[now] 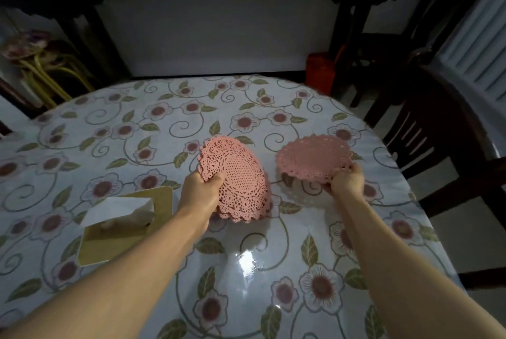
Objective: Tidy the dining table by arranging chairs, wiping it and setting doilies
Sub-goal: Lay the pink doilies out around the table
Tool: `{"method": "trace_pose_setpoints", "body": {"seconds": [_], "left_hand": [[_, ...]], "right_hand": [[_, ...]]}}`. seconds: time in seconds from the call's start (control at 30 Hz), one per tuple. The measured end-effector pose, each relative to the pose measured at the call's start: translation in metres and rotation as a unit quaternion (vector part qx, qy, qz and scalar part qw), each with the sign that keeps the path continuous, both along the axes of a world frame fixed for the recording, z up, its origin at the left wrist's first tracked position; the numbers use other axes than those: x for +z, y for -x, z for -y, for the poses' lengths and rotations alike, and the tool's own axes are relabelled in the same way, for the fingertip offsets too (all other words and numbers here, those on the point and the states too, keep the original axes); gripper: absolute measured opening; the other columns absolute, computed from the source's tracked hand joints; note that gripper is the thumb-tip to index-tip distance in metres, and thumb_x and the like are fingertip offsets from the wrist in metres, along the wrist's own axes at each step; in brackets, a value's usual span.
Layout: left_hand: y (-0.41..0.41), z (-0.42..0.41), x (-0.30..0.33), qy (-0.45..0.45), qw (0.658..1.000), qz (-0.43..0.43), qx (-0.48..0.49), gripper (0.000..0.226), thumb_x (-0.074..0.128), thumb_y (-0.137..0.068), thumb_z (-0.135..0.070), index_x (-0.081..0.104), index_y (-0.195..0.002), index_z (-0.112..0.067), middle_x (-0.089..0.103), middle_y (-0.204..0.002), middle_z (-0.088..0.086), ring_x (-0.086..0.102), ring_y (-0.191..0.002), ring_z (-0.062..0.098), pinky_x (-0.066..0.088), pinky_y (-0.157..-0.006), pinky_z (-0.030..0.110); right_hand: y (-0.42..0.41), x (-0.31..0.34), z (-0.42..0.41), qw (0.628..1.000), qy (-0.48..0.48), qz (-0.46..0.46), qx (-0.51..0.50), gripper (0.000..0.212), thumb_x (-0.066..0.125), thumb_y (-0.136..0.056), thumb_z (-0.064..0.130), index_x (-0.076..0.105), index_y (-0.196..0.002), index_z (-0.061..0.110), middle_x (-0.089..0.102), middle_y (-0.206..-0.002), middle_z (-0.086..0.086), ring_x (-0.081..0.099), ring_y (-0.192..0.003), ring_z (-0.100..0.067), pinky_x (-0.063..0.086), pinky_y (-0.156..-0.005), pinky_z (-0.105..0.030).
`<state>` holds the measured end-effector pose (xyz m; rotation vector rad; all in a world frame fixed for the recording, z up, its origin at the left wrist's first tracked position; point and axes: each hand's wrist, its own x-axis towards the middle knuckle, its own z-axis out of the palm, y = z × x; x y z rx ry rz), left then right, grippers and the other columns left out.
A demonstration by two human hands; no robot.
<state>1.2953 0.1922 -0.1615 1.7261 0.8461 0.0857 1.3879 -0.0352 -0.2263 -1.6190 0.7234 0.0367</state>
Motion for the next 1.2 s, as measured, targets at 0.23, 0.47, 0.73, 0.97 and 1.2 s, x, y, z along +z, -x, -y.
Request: {"method": "trace_pose_setpoints", "body": {"seconds": [0.23, 0.47, 0.73, 0.97, 1.2], "left_hand": [[0.008, 0.0, -0.001, -0.001, 1.0, 0.011, 0.001, 0.011, 0.058, -0.091, -0.023, 0.058, -0.083, -0.015, 0.063, -0.082, -0.001, 0.06, -0.077, 0.017, 0.051, -0.075, 0.035], [0.028, 0.013, 0.016, 0.013, 1.0, 0.002, -0.005, 0.031, 0.057, -0.092, -0.021, 0.039, -0.066, -0.021, 0.045, -0.067, -0.005, 0.047, -0.063, 0.012, 0.039, -0.06, 0.025], [0.074, 0.035, 0.038, 0.115, 0.991, 0.02, -0.067, 0.018, 0.06, -0.091, -0.02, 0.054, -0.105, -0.01, 0.054, -0.084, -0.007, 0.052, -0.077, 0.011, 0.045, -0.084, 0.033], [0.142, 0.023, 0.052, 0.147, 0.981, 0.039, -0.116, 0.043, 0.066, -0.086, -0.024, 0.05, -0.118, 0.0, 0.056, -0.101, -0.001, 0.05, -0.091, 0.016, 0.039, -0.086, 0.032], [0.224, 0.001, 0.072, 0.216, 0.964, 0.035, -0.152, 0.049, 0.074, -0.074, -0.043, 0.06, -0.108, -0.009, 0.065, -0.117, 0.012, 0.062, -0.104, 0.028, 0.047, -0.096, 0.045]], "right_hand": [[-0.013, -0.013, -0.006, 0.997, -0.047, -0.04, 0.048, 0.037, 0.049, -0.089, -0.002, 0.045, -0.125, 0.003, 0.056, -0.098, -0.015, 0.06, -0.076, -0.027, 0.057, -0.073, -0.039], [0.019, -0.001, 0.002, 0.967, 0.149, -0.137, 0.154, 0.032, 0.056, -0.084, 0.001, 0.053, -0.115, -0.007, 0.06, -0.101, -0.02, 0.055, -0.086, -0.028, 0.044, -0.069, -0.033], [0.102, 0.058, -0.011, 0.951, -0.075, -0.085, 0.289, 0.041, 0.058, -0.09, 0.044, 0.056, -0.114, 0.011, 0.062, -0.11, -0.008, 0.061, -0.101, -0.023, 0.052, -0.087, -0.039], [0.188, 0.102, -0.016, 0.973, -0.044, 0.015, 0.227, 0.058, 0.077, -0.073, 0.002, 0.051, -0.121, 0.021, 0.06, -0.101, -0.016, 0.066, -0.078, -0.027, 0.056, -0.058, -0.033], [0.283, 0.138, -0.035, 0.977, -0.003, 0.11, 0.181, 0.048, 0.07, -0.078, -0.006, 0.049, -0.114, 0.018, 0.067, -0.098, -0.009, 0.068, -0.073, -0.015, 0.054, -0.05, -0.024]]}}
